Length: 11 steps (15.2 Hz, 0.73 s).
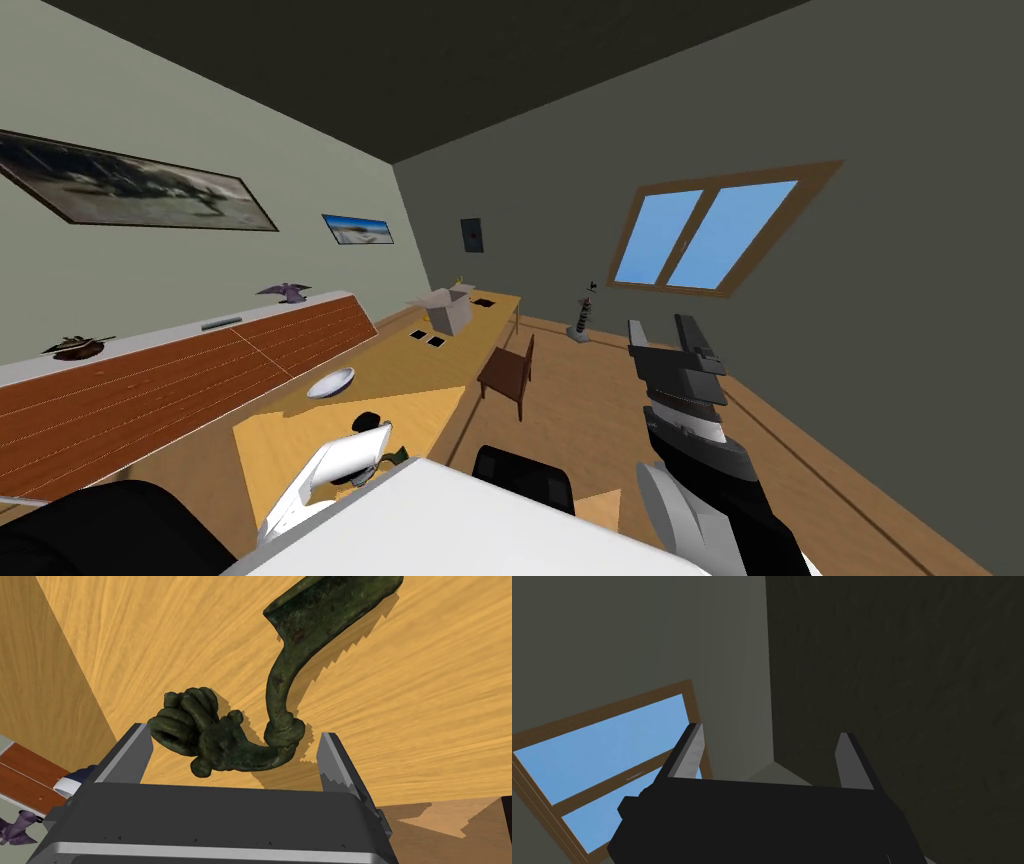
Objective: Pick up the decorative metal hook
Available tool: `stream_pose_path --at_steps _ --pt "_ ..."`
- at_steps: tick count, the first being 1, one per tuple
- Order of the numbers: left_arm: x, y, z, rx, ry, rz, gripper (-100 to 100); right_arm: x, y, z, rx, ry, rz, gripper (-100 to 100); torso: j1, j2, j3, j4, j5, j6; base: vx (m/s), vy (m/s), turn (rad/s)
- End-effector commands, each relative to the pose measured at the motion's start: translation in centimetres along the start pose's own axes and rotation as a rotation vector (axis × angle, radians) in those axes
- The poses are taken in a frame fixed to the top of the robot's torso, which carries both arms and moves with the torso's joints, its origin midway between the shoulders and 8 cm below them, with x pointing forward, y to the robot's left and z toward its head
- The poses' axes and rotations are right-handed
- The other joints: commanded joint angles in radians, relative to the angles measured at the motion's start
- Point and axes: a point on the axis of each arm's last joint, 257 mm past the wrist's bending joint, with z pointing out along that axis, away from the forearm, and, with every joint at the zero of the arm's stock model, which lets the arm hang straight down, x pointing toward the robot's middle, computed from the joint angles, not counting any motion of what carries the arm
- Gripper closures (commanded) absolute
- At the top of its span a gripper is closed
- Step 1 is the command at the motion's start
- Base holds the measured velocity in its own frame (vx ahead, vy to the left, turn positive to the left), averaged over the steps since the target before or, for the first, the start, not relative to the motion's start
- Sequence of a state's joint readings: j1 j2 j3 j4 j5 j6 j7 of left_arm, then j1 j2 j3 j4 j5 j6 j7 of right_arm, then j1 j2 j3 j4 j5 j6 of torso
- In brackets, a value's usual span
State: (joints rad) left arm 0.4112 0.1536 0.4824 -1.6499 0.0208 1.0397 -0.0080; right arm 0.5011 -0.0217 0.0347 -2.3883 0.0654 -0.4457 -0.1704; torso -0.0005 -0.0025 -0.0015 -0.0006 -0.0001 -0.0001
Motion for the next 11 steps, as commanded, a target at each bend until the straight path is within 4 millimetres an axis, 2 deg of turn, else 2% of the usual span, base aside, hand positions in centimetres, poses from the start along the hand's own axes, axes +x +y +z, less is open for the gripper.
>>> stream_pose_path --at_steps 1,2,3,4,6,7,11 --pt "-0.2 2.3 0.4 -0.074 0.002 -0.02 -100 0.0 0.0 0.0 0.0 0.0 0.0 0 0.0 0.0 0.0 0.0 0.0 0.0 0.033 0.031 -0.189" --pt "-0.2 2.5 0.4 -0.081 0.002 -0.02 -100 0.0 0.0 0.0 0.0 0.0 0.0 0 0.0 0.0 0.0 0.0 0.0 0.0 0.031 0.032 -0.14" --pt "-0.2 4.0 0.6 -0.127 0.004 -0.033 -100 0.0 0.0 0.0 0.0 0.0 0.0 0 0.0 0.0 0.0 0.0 0.0 0.0 0.03 0.037 -0.142" --pt "-0.2 4.0 0.6 -0.128 0.004 -0.033 -100 0.0 0.0 0.0 0.0 0.0 0.0 0 0.0 0.0 0.0 0.0 0.0 0.0 0.03 0.04 -0.114" --pt "-0.3 6.6 0.7 -0.209 0.009 -0.055 -100 0.0 0.0 0.0 0.0 0.0 0.0 0 0.001 0.0 0.0 0.0 0.0 0.0 0.033 0.049 -0.179" --pt "-0.3 6.6 0.7 -0.209 0.009 -0.055 -100 0.0 0.0 0.0 0.0 0.0 0.0 0 0.002 0.0 0.0 0.0 0.0 0.0 0.027 0.067 -0.138" --pt "-0.3 9.8 0.7 -0.306 0.014 -0.083 -100 0.0 0.0 0.0 0.0 0.0 0.0 0 0.001 0.001 0.0 0.0 0.0 0.0 0.022 0.052 -0.113"
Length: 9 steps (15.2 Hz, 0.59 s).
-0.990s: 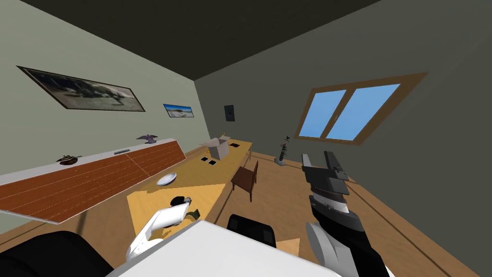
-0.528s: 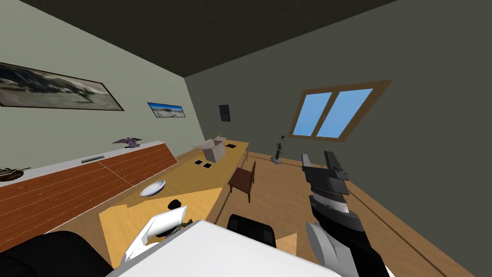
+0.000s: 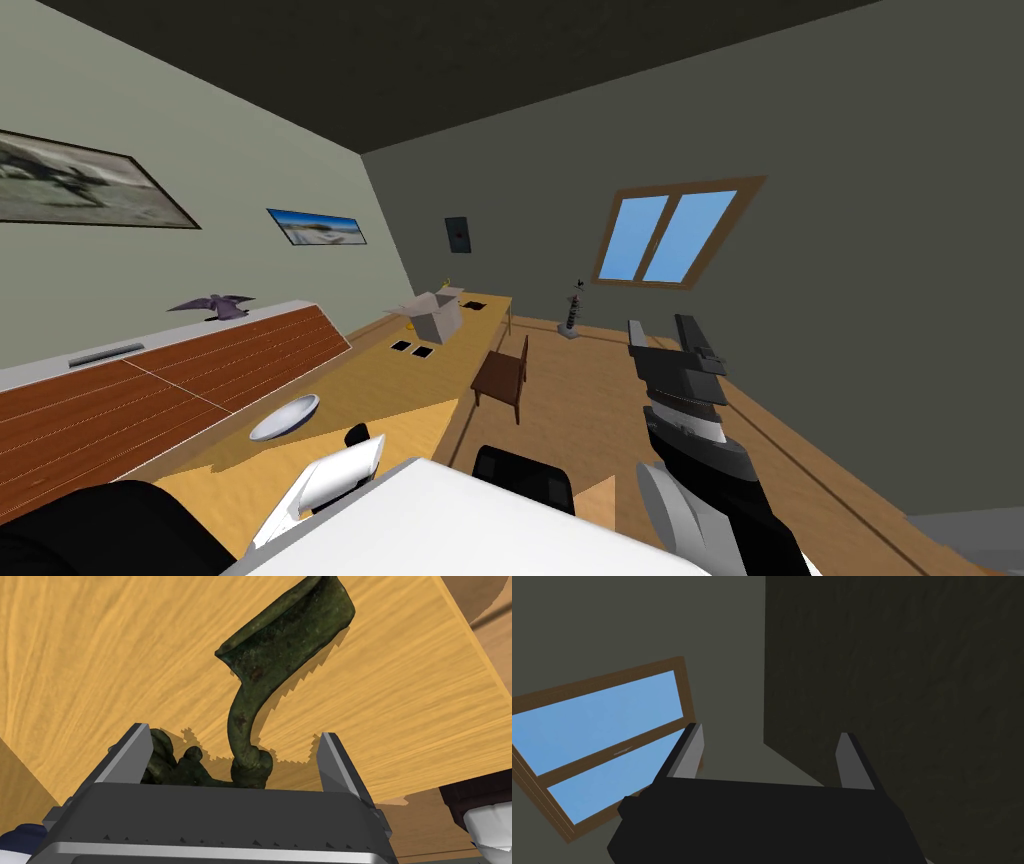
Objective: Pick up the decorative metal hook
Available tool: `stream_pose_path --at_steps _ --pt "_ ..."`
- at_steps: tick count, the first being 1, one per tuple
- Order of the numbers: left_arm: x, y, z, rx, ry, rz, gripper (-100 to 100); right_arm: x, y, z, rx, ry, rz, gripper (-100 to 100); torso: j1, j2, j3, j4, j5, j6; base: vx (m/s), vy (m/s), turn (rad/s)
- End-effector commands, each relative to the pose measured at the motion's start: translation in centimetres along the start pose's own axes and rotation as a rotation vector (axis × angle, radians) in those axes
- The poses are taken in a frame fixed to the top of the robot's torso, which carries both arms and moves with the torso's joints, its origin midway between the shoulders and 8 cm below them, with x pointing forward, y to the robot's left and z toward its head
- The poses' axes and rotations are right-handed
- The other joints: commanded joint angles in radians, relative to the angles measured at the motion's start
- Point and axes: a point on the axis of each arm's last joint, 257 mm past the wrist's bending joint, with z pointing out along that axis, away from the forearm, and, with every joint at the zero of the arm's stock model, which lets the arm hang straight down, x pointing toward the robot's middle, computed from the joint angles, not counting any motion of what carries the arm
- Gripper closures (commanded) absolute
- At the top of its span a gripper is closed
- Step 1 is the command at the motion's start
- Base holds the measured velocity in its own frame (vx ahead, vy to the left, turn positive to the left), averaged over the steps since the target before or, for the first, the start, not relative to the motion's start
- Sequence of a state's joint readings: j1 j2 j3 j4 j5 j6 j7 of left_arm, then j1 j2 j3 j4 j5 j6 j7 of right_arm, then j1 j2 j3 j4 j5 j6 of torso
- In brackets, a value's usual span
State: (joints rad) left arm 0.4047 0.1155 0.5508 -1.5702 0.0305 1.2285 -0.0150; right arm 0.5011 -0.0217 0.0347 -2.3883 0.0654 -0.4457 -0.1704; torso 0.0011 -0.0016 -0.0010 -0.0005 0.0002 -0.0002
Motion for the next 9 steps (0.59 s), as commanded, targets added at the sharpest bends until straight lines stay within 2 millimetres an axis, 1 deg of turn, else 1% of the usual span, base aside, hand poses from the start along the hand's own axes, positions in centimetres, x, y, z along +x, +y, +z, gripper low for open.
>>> stream_pose_path --at_steps 1,2,6,7,8,9 --pt "0.0 0.0 0.0 0.0 0.0 0.0 -100 0.0 0.0 0.0 0.0 0.0 0.0 0 0.0 0.0 0.0 0.0 0.0 0.0 0.01 0.036 -0.052" --pt "0.3 0.3 0.7 -0.005 0.001 0.002 -100 0.0 0.0 0.0 0.0 0.0 0.0 0 -0.001 0.0 0.0 0.0 0.0 0.0 0.005 0.025 0.021" --pt "0.8 0.6 2.0 -0.002 0.002 0.008 -100 0.0 0.0 0.0 0.0 0.0 0.0 0 -0.002 0.001 0.001 0.0 0.0 0.0 0.005 0.024 0.032" --pt "0.9 0.6 2.2 -0.001 0.002 0.009 -100 0.0 0.0 0.0 0.0 0.0 0.0 0 -0.002 0.001 0.001 0.0 0.0 0.0 0.006 0.024 0.019" --pt "0.7 0.6 1.9 -0.004 0.002 0.008 -100 0.0 0.0 0.0 0.0 0.0 0.0 0 -0.002 0.001 0.001 0.0 0.0 0.0 0.004 0.013 0.005" --pt "0.7 0.6 2.0 -0.002 0.002 0.008 100 0.0 0.0 0.0 0.0 0.0 0.0 0 -0.003 0.001 0.001 0.0 -0.001 0.0 0.002 0.005 -0.001"
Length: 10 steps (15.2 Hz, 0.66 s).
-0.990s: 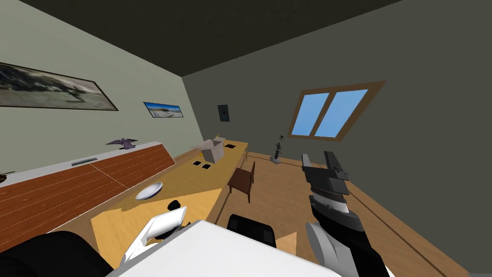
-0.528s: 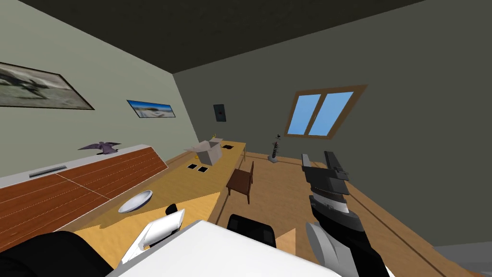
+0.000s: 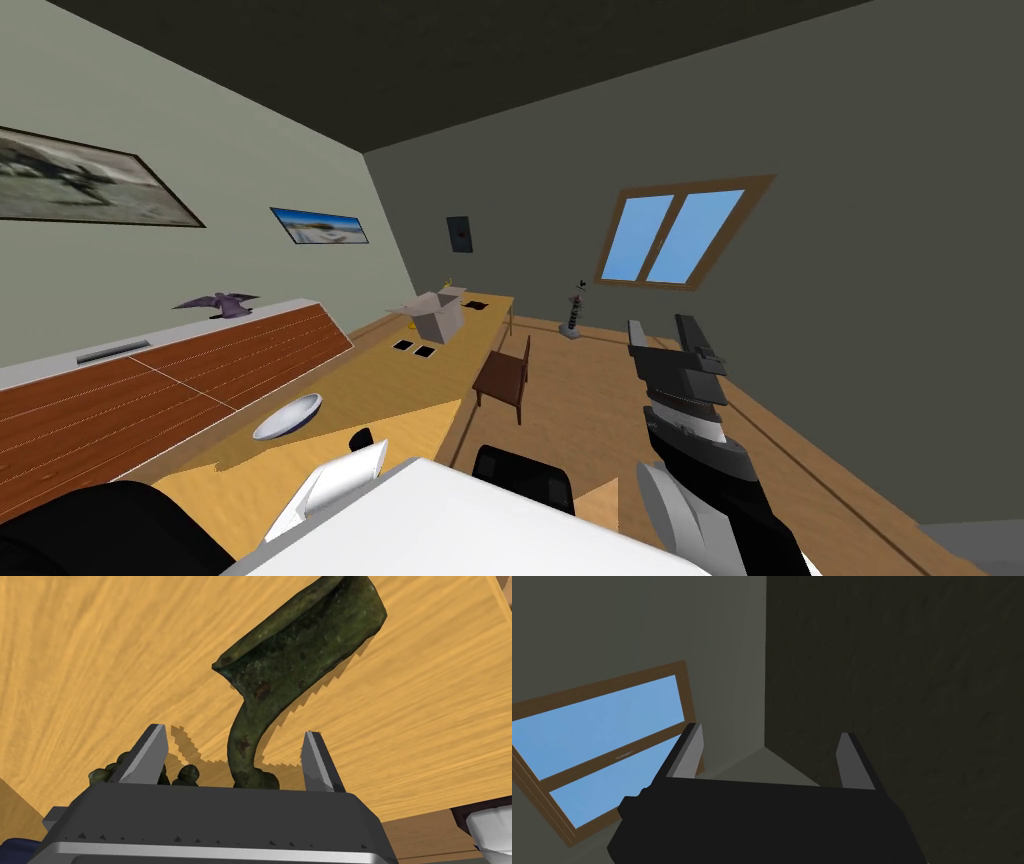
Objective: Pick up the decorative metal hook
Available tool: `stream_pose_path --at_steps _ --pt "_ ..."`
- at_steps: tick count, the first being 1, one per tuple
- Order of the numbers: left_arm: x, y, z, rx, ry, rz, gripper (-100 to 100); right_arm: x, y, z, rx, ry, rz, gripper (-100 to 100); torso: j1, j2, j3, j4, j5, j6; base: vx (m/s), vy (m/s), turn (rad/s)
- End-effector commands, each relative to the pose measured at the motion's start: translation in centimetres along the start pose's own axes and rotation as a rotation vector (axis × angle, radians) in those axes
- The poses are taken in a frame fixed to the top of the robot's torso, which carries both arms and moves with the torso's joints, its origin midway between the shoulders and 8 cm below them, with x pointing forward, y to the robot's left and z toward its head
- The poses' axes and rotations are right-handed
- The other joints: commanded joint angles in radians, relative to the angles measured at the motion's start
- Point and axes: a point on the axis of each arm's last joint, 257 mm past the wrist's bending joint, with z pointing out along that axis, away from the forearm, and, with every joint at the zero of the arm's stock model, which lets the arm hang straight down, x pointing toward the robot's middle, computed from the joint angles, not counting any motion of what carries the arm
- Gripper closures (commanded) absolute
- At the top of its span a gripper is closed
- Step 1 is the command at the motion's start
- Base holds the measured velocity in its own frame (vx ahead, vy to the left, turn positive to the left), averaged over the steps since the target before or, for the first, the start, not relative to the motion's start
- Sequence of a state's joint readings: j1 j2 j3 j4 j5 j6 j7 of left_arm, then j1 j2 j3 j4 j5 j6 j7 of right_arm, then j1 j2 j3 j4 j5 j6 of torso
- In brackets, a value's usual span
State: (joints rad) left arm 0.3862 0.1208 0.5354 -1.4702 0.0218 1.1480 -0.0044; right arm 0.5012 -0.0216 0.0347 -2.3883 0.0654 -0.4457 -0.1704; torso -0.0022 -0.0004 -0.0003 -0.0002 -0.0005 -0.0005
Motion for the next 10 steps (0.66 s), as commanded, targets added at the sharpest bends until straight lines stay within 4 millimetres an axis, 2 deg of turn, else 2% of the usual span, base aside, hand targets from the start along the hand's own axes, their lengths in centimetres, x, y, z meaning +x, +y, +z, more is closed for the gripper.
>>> stream_pose_path --at_steps 1,4,9,10 --pt "0.0 0.0 0.0 0.0 0.0 0.0 100 0.0 0.0 0.0 0.0 0.0 0.0 0 0.0 0.0 0.0 0.0 0.0 0.0 0.0 0.0 0.0" --pt "0.0 0.0 0.0 0.0 0.0 -0.002 100 0.0 0.0 0.0 0.0 0.0 0.0 0 0.0 0.0 0.0 0.0 0.0 0.001 0.0 0.0 0.0" --pt "-0.6 -0.3 -1.7 -0.005 -0.001 -0.008 100 0.0 0.0 0.0 0.0 0.0 0.0 0 -0.002 0.0 0.0 0.0 -0.001 0.001 -0.004 -0.022 -0.034" --pt "-0.5 -0.3 -1.4 -0.001 -0.001 -0.006 100 0.0 0.0 0.0 0.0 0.0 0.0 0 -0.003 0.0 0.0 0.0 -0.001 0.001 -0.004 -0.015 -0.009"
